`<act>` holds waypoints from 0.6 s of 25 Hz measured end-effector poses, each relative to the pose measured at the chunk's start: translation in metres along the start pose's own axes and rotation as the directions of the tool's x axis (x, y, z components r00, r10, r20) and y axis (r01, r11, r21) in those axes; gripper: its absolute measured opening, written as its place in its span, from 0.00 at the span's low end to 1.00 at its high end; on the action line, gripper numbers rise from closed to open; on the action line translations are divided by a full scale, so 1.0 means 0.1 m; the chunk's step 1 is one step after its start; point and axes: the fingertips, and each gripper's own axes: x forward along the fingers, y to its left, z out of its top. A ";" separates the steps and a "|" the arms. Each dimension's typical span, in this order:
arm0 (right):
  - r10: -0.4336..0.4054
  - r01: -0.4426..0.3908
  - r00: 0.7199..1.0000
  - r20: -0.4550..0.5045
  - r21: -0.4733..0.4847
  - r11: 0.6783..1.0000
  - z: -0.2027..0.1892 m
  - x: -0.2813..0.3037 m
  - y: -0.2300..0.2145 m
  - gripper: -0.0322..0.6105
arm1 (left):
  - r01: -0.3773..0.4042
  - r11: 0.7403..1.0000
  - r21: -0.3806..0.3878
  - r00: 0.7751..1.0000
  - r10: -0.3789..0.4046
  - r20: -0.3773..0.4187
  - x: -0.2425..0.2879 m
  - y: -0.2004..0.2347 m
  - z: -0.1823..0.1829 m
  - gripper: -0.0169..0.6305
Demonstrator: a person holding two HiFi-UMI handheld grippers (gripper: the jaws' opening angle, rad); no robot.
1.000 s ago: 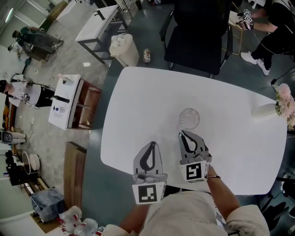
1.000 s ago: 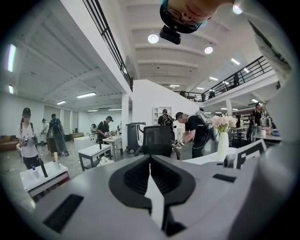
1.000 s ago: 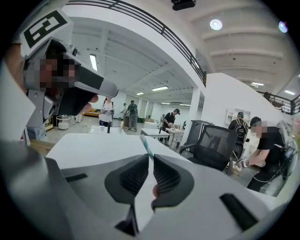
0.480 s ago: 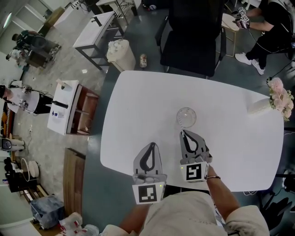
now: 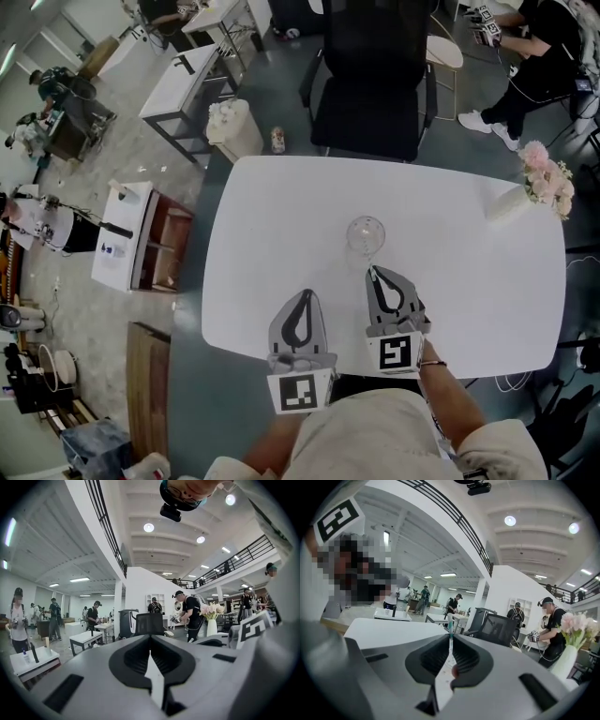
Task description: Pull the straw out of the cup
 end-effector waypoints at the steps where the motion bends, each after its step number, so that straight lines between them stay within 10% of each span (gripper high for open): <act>1: -0.010 0.010 1.000 0.004 0.004 1.000 0.02 -0.04 -0.02 0.08 | 0.006 1.000 0.002 1.000 -0.006 0.007 -0.02 -0.01 0.01 0.03; 15: -0.203 0.203 0.976 0.076 0.006 0.979 0.38 -0.90 -0.37 0.08 | 0.099 0.995 0.021 0.990 -0.101 0.097 -0.38 -0.28 0.24 0.03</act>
